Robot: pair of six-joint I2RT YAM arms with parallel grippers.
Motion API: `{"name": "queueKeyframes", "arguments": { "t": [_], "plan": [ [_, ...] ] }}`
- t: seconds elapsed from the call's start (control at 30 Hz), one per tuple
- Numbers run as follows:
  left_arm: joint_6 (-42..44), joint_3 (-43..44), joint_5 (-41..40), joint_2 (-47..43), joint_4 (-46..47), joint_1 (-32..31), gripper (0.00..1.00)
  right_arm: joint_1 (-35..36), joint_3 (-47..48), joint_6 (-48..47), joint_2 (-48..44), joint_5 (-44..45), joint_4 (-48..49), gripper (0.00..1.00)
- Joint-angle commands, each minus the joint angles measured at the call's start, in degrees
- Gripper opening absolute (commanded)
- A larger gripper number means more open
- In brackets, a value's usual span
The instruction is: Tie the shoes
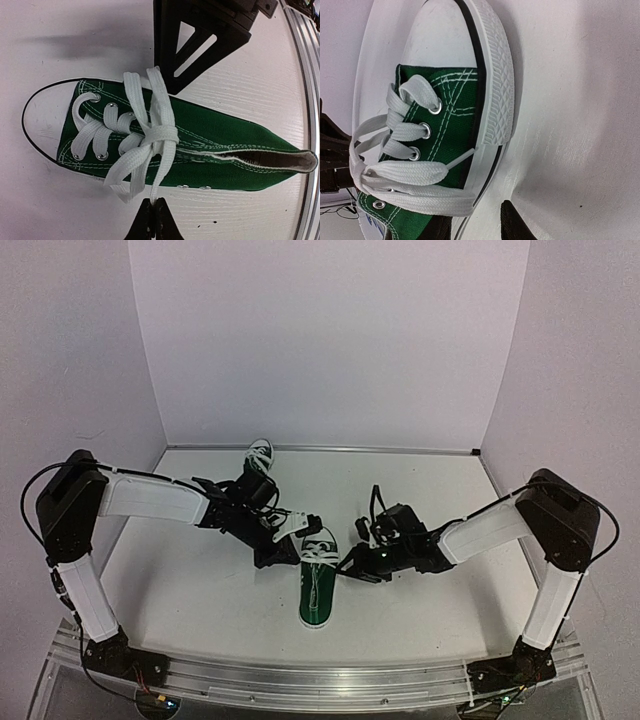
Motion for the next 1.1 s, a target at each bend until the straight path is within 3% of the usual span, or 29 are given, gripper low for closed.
{"name": "queueKeyframes", "arguments": {
  "t": [0.0,1.07],
  "plan": [
    [-0.66,3.02,0.33,0.66,-0.39,-0.24,0.00,0.31,-1.20,2.01,-2.23,0.98,3.49,0.32],
    [-1.16,3.74,0.62,-0.01,-0.21,-0.24,0.00,2.52,-0.73,11.79,3.70,3.55,12.95,0.30]
  ]
}}
